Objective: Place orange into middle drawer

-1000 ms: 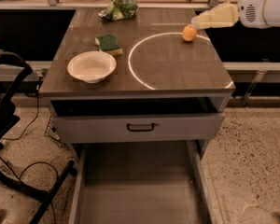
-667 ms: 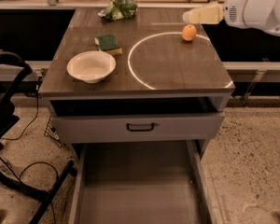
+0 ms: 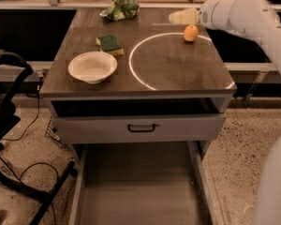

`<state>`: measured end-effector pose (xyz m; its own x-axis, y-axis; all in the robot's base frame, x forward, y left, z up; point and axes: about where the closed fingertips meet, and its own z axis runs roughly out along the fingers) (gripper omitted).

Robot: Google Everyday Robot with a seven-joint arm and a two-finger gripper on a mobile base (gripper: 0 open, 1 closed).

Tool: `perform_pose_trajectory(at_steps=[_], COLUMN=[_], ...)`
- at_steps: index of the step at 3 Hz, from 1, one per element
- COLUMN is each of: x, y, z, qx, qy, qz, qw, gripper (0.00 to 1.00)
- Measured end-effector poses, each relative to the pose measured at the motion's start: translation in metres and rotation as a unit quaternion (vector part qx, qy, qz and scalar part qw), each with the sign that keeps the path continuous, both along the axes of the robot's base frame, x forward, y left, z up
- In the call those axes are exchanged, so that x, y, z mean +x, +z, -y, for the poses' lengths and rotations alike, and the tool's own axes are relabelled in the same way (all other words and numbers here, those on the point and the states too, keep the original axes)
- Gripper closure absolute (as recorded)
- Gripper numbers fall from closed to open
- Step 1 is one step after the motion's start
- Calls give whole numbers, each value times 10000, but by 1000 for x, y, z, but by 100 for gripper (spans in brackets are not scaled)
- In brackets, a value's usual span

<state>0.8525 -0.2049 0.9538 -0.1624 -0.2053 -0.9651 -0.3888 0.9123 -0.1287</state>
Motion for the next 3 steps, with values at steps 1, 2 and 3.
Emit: perform_pose_trajectory(at_steps=[1, 2, 3], x=[30, 44, 45], y=[-25, -65, -91], z=[-1, 4, 5], qx=[-179, -149, -46], qy=[-107, -251, -314], qz=[-101, -370, -541], qw=[9997, 9989, 9980], gripper=[0, 0, 0])
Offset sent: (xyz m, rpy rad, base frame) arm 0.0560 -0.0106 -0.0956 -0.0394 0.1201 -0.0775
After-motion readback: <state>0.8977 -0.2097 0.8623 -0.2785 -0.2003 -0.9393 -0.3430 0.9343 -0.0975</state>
